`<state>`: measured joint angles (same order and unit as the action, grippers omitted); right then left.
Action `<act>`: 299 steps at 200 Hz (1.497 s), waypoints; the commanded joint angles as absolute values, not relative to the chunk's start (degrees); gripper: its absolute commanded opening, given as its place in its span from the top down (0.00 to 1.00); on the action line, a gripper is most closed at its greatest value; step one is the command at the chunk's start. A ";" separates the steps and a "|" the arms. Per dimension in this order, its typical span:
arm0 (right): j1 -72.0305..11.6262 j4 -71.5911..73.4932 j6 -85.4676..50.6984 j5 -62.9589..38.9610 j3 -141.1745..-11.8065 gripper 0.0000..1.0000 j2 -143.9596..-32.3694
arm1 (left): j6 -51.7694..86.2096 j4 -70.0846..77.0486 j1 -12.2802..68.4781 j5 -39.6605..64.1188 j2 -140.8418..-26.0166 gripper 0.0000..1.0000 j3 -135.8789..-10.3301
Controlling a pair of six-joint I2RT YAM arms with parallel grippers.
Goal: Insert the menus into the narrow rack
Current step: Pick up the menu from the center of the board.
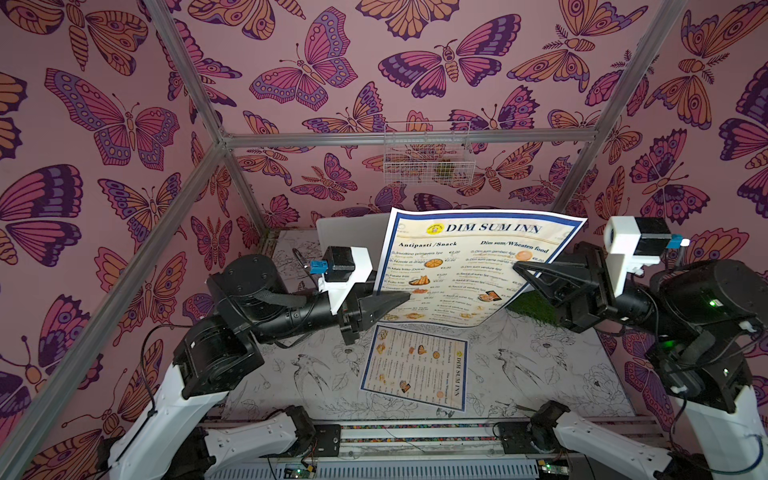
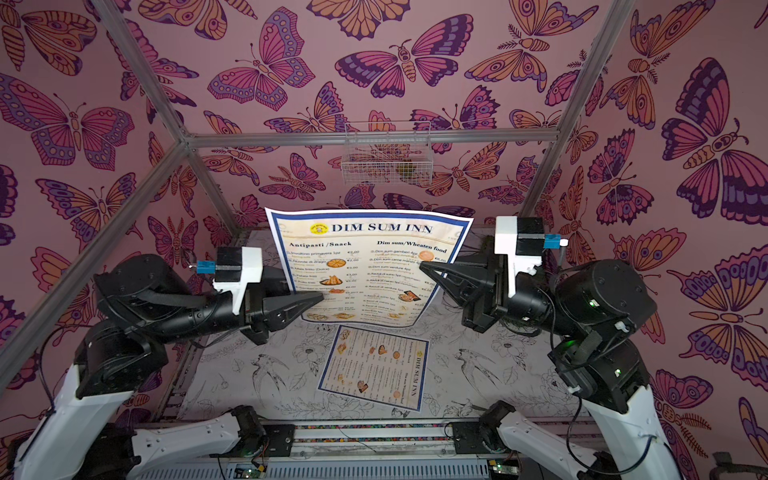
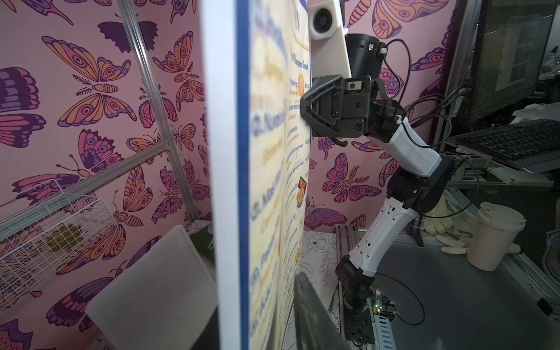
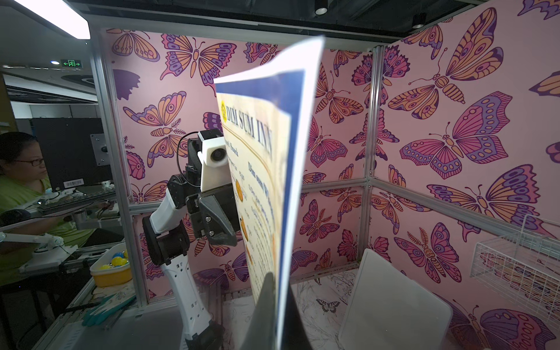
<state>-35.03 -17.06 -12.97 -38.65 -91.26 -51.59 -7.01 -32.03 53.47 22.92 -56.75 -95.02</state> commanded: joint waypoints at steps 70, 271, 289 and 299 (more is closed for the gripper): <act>-35.30 -20.19 -10.47 -38.46 -93.34 1.00 -52.04 | -6.94 -33.98 53.04 24.79 -56.87 0.87 -96.37; -21.22 12.02 -27.71 -48.48 -77.72 0.41 -58.86 | 13.71 -22.21 35.09 33.57 -70.15 1.00 -105.35; -20.47 14.81 -28.34 -48.74 -77.97 0.41 -61.10 | 17.26 -17.73 33.29 36.09 -72.33 1.00 -105.50; -19.24 16.97 -29.50 -48.74 -78.12 0.41 -62.29 | 19.15 -15.22 32.39 36.39 -75.60 1.00 -105.33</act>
<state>-21.04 7.25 -24.40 -46.37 -77.93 -60.42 12.19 -23.99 34.30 31.57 -71.81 -104.86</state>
